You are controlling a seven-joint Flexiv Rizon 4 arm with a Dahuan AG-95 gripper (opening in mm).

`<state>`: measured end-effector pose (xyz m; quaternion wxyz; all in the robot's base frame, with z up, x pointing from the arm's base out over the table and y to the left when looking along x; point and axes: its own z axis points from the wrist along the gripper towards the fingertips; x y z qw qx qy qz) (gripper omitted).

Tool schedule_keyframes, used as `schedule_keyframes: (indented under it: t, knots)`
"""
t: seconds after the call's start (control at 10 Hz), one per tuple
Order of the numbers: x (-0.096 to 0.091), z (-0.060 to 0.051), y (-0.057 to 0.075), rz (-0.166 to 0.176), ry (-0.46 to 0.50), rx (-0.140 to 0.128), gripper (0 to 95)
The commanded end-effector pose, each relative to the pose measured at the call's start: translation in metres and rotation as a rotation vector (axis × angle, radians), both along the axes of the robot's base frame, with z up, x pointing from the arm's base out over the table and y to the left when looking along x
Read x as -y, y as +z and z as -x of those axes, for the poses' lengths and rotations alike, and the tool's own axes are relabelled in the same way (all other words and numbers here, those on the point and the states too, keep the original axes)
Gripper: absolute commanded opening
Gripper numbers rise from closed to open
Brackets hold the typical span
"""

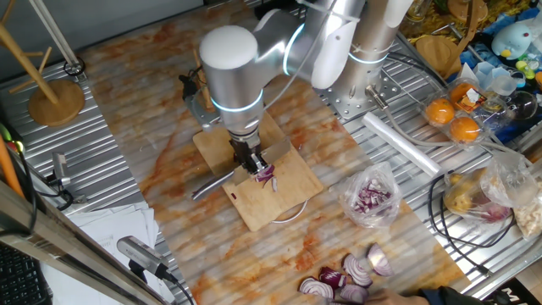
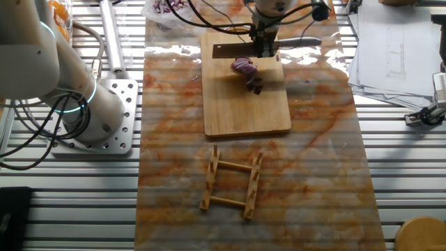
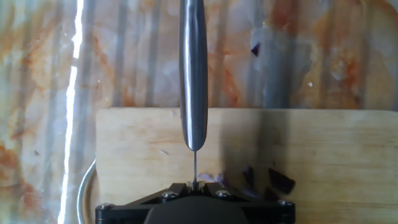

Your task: Chop the onions

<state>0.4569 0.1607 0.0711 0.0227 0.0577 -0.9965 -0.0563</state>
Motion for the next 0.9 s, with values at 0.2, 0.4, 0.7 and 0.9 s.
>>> schedule_keyframes:
  t: [0.2,0.4,0.7,0.9]
  knots:
    - [0.003,0.002,0.0,0.002,0.013,-0.004,0.0]
    - [0.007,0.003,-0.005,0.011,0.042,0.003,0.0]
    - [0.01,0.006,-0.015,0.007,0.044,0.009,0.0]
    - [0.007,0.007,-0.017,-0.002,0.033,0.012,0.0]
